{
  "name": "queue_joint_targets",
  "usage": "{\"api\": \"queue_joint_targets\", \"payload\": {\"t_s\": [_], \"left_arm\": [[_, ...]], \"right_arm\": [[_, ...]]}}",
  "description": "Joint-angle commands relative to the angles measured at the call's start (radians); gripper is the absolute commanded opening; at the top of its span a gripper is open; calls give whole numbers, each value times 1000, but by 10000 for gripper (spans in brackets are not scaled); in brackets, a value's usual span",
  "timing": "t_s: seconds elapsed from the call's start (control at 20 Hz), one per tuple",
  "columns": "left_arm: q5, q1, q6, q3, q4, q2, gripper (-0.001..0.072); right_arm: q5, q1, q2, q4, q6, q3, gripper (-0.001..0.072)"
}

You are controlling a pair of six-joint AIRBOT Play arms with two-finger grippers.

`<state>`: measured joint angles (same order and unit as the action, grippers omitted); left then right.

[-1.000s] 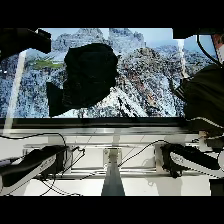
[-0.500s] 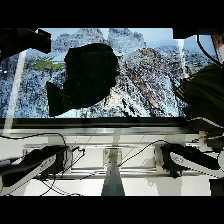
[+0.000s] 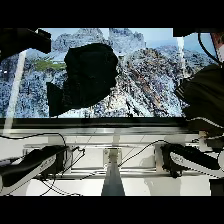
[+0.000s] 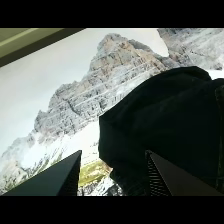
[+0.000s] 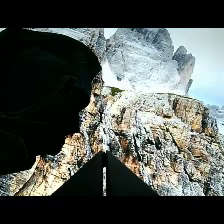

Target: Fold the clothes and pants, and hang the long-sleeved shirts on hangers.

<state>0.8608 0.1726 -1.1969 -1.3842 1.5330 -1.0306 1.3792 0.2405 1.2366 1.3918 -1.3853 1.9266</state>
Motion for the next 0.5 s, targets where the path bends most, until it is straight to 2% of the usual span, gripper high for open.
{"api": "queue_joint_targets", "payload": {"t_s": [0.0, 0.15, 0.25, 0.3, 0.35, 0.4, 0.45], "left_arm": [[0, 0, 0, -1, -1, -4, 436], [20, 1, 0, -1, -32, -4, 428], [69, -21, -2, -1, 101, -8, 403], [126, -58, -32, 0, 169, -13, 390], [202, -117, -82, 1, 193, -23, 187], [288, -191, -116, 14, 180, -31, 38], [346, -272, -134, 48, 145, -34, 38]], "right_arm": [[-22, 0, 1, -53, -6, -22, 18], [-34, 0, 3, -49, 42, -93, 18], [-37, 0, 3, -45, 46, -149, 18], [-37, 0, 3, -39, 46, -174, 18], [-38, 0, 3, -28, 46, -192, 18], [-42, 0, 3, -22, 46, -211, 18], [-54, 0, 3, -21, 46, -227, 18]]}}
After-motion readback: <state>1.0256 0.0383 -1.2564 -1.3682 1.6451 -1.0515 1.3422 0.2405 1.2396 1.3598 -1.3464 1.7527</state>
